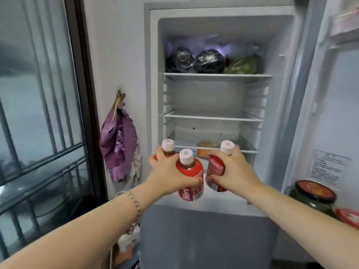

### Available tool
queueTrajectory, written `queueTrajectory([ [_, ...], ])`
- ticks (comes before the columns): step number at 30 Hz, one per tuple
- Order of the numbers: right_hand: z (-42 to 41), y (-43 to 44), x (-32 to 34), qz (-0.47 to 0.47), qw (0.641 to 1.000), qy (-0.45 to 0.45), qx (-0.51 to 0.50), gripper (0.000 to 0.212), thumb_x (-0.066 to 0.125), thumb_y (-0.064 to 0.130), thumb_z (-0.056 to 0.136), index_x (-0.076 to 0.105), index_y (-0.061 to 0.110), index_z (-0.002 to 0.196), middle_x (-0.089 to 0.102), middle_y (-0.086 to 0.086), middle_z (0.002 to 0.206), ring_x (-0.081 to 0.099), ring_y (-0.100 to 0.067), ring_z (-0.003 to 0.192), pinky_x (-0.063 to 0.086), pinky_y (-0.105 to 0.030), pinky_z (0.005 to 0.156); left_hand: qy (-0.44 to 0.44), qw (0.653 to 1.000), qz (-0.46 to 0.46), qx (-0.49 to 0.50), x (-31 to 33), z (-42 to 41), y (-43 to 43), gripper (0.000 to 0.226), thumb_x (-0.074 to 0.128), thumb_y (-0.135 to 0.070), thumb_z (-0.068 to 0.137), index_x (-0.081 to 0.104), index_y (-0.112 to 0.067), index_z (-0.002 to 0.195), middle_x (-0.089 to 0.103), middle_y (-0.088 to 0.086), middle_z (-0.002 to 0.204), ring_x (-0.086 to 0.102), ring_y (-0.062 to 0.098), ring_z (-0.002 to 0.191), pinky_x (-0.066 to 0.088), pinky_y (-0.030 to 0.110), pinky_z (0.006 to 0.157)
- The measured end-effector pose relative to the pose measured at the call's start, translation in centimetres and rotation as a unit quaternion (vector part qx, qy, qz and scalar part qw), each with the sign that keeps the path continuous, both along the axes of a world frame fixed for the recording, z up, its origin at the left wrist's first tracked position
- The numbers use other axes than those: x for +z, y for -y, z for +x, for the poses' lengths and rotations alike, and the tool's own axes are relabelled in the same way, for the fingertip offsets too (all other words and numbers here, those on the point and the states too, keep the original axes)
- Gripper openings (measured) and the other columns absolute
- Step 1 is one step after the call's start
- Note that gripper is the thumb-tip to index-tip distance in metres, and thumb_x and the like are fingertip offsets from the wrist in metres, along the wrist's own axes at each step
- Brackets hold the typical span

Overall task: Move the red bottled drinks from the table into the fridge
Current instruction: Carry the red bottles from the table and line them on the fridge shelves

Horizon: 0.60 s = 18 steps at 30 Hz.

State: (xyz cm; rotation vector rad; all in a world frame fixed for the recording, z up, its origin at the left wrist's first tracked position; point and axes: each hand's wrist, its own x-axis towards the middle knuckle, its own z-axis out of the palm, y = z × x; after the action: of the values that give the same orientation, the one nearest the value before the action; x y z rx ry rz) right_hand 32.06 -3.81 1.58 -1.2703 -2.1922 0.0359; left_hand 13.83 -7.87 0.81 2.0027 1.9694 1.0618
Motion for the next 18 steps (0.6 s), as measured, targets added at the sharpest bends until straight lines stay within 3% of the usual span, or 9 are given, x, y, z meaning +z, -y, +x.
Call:
queueTrajectory([
  [5,0.5,-10.9,4.2,0.08,0.99,-0.077,-0.082,0.06,0.074,0.026,0.072,0.051,0.036,0.126,0.031,-0.008,0.13,0.041,-0.031,0.121,0.043,-0.037,0.097,-0.002,0.998,0.061,-0.014,4.8,0.9,-11.5,0.057,0.075,-0.055,0.057,0.051,-0.039,0.107,0.018,-0.001,0.123,0.019,0.029,0.121,0.026,0.036,0.101],
  [9,0.5,-17.5,8.6,0.137,0.975,-0.113,-0.136,0.057,0.075,0.027,0.071,0.052,0.035,0.123,0.031,-0.01,0.128,0.043,-0.035,0.118,0.044,-0.037,0.094,-0.012,0.993,0.113,-0.025,9.6,1.4,-18.4,0.053,0.074,-0.055,0.057,0.053,-0.039,0.103,0.018,0.0,0.122,0.022,0.03,0.117,0.028,0.035,0.094],
  [14,0.8,-24.2,12.3,0.109,0.976,-0.087,-0.166,0.06,0.076,0.028,0.071,0.051,0.034,0.125,0.029,-0.011,0.127,0.046,-0.038,0.114,0.043,-0.042,0.1,-0.018,0.997,0.061,-0.033,13.8,2.3,-26.1,0.056,0.069,-0.062,0.058,0.054,-0.039,0.107,0.016,0.001,0.116,0.022,0.034,0.114,0.032,0.039,0.096],
  [18,1.5,-29.8,13.2,0.07,0.979,-0.041,-0.188,0.062,0.074,0.032,0.072,0.049,0.037,0.129,0.03,-0.011,0.126,0.047,-0.039,0.113,0.043,-0.044,0.1,-0.034,0.999,0.012,-0.011,15.1,3.5,-32.5,0.063,0.064,-0.068,0.063,0.054,-0.034,0.115,0.021,0.01,0.128,0.023,0.04,0.12,0.026,0.043,0.103],
])
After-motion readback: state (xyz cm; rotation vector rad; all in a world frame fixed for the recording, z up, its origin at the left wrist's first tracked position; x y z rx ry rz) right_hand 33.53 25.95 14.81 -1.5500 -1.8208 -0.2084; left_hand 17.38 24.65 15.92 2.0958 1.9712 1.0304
